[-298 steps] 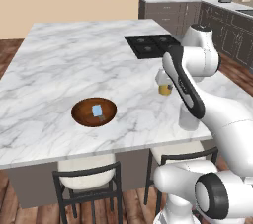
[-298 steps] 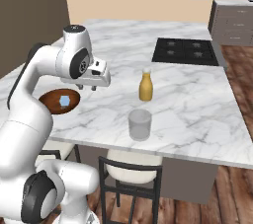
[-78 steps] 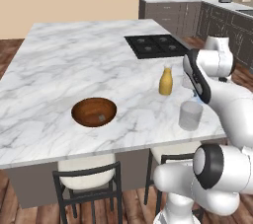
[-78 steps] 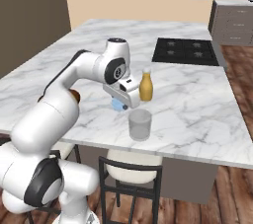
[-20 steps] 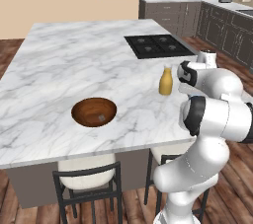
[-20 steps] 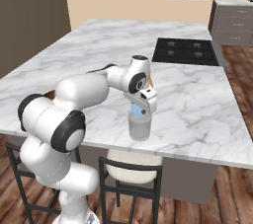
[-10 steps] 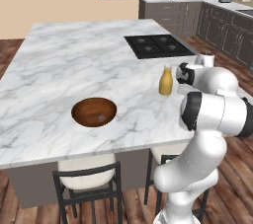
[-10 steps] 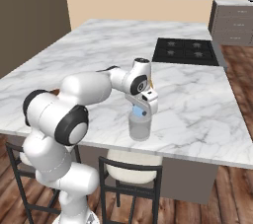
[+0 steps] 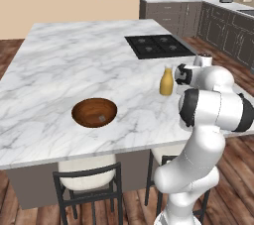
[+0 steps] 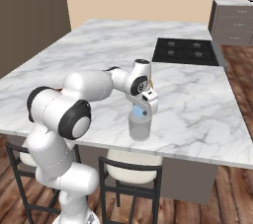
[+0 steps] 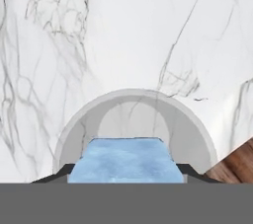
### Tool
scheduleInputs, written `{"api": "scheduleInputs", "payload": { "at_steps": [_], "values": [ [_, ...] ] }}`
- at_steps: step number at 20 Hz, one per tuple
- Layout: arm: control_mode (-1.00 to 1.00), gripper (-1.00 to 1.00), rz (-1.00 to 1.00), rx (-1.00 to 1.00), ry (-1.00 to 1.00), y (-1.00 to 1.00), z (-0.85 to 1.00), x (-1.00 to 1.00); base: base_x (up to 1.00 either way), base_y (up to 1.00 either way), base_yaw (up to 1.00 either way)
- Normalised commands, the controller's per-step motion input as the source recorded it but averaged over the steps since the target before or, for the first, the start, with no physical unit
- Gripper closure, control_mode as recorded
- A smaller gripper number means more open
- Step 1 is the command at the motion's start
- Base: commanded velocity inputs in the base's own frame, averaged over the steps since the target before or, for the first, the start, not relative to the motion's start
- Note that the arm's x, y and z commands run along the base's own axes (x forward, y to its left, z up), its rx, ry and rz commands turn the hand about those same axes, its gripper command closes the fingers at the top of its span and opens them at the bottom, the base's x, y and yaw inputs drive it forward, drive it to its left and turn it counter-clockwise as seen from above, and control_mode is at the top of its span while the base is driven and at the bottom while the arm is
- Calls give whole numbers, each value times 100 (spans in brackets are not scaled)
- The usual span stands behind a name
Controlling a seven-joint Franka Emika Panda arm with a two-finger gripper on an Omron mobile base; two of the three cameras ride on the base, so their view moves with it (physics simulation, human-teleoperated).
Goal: There are two ice cubes in the ice bowl. Place both ice cubes in the glass cup.
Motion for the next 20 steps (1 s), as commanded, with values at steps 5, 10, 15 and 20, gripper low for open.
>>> {"api": "scheduleInputs", "payload": {
  "at_steps": [5, 10, 15, 20],
  "values": [
    [-100, 100, 0, 0, 0, -3, -10, 10, 0, 0, 0],
    [-100, 100, 0, 0, 0, -1, -17, 6, 0, 0, 0],
    [-100, -100, 0, 0, 0, -1, -9, 10, 0, 0, 0],
    [-100, -100, 0, 1, 0, -13, 0, 11, 0, 0, 0]
  ]
}}
